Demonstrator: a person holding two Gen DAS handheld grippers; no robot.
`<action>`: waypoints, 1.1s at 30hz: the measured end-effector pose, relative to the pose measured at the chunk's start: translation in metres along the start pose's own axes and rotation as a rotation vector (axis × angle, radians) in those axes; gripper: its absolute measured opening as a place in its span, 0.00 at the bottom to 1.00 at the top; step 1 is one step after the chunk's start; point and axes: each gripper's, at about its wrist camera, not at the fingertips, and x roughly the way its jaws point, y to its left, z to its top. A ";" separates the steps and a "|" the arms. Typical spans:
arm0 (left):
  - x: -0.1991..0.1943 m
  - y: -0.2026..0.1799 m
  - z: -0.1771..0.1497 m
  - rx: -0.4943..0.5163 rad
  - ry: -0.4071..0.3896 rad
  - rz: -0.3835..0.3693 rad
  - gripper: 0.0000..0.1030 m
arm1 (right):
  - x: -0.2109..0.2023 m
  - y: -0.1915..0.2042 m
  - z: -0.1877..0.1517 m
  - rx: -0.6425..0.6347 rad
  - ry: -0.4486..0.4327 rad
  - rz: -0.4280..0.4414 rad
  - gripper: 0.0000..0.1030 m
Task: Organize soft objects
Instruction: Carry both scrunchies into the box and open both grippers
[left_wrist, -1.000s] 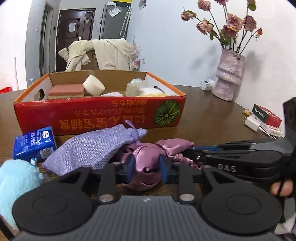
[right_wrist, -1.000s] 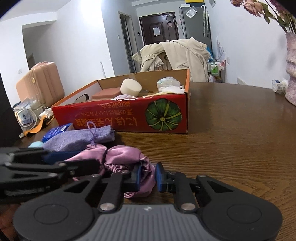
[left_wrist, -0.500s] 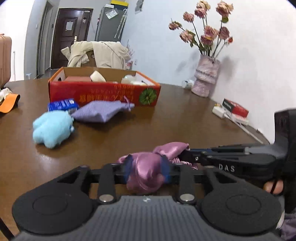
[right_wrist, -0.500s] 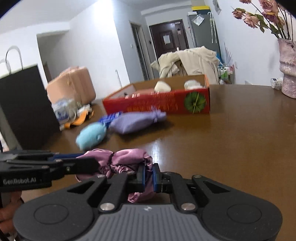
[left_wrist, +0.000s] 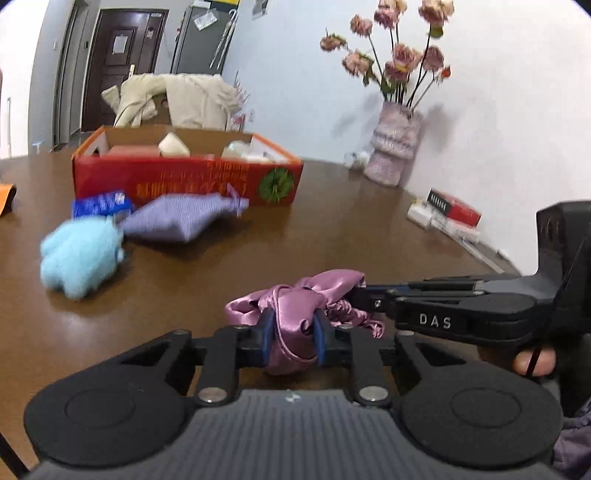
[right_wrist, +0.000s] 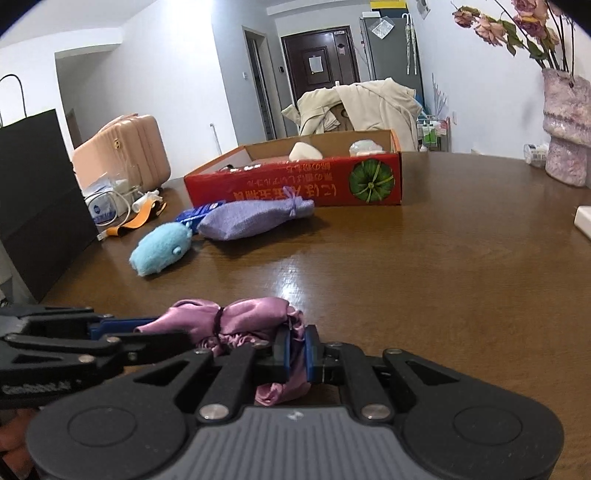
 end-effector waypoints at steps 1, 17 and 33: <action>0.001 0.001 0.009 0.001 -0.011 -0.003 0.21 | 0.001 0.000 0.005 -0.001 -0.008 0.000 0.07; 0.178 0.121 0.213 -0.176 0.013 0.005 0.20 | 0.144 -0.042 0.215 -0.023 -0.160 -0.056 0.07; 0.213 0.154 0.223 -0.235 0.098 0.126 0.54 | 0.223 -0.058 0.234 -0.021 0.029 -0.147 0.42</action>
